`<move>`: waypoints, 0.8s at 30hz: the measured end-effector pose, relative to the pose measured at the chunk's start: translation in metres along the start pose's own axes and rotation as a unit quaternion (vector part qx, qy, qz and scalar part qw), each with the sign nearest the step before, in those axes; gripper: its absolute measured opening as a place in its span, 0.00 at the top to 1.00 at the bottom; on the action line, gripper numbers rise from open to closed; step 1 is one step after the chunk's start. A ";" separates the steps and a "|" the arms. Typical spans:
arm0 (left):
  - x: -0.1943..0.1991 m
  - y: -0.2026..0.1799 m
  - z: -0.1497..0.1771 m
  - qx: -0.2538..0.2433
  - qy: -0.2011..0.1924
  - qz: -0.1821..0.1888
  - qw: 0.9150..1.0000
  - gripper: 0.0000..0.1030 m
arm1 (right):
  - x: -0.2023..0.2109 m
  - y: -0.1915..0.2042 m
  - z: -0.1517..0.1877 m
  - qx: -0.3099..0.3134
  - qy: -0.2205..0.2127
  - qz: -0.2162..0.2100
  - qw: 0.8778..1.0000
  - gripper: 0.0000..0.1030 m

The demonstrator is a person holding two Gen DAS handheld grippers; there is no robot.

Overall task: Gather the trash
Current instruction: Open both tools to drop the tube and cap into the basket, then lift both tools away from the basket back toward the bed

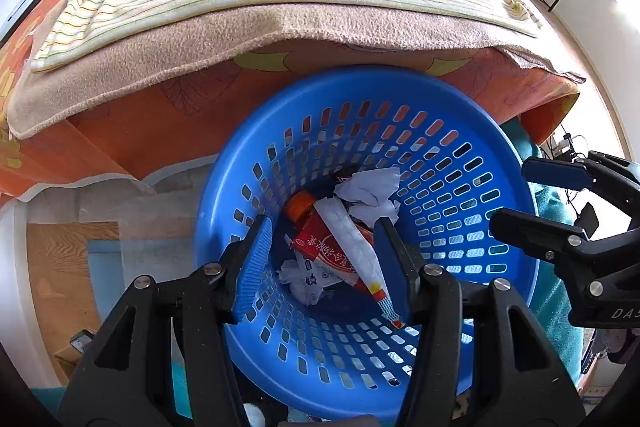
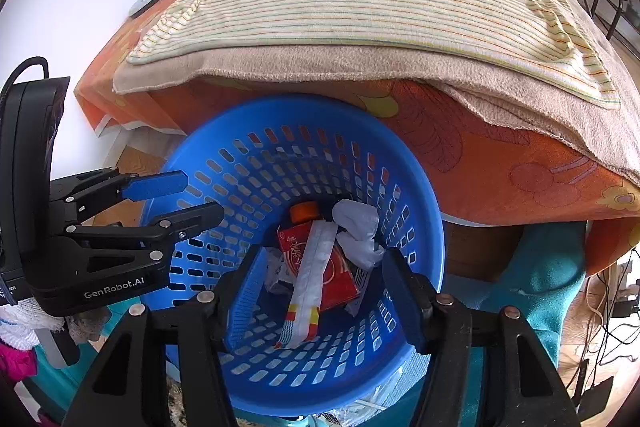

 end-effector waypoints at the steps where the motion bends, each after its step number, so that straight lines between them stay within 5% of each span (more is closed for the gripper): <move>1: 0.000 0.001 0.000 0.002 -0.001 -0.001 1.000 0.47 | 0.002 0.000 0.000 0.001 -0.003 0.001 1.000 0.33; 8: 0.001 0.006 -0.001 0.006 -0.006 -0.007 1.000 0.47 | 0.012 0.000 -0.007 0.008 -0.024 0.015 1.000 0.18; 24: 0.008 0.009 -0.009 0.021 -0.026 -0.006 0.999 0.47 | 0.025 -0.019 -0.016 -0.035 -0.054 0.039 0.997 0.13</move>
Point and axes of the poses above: each gripper's, at about its wrist camera, not at the fingertips, and x roughly against the way its jaws point, y to its left, z to its underside, the point moved 10 cm from there along -x, roughly the way its jaws point, and after that the axes turned 4 degrees about -z, right-handed, at the moved point
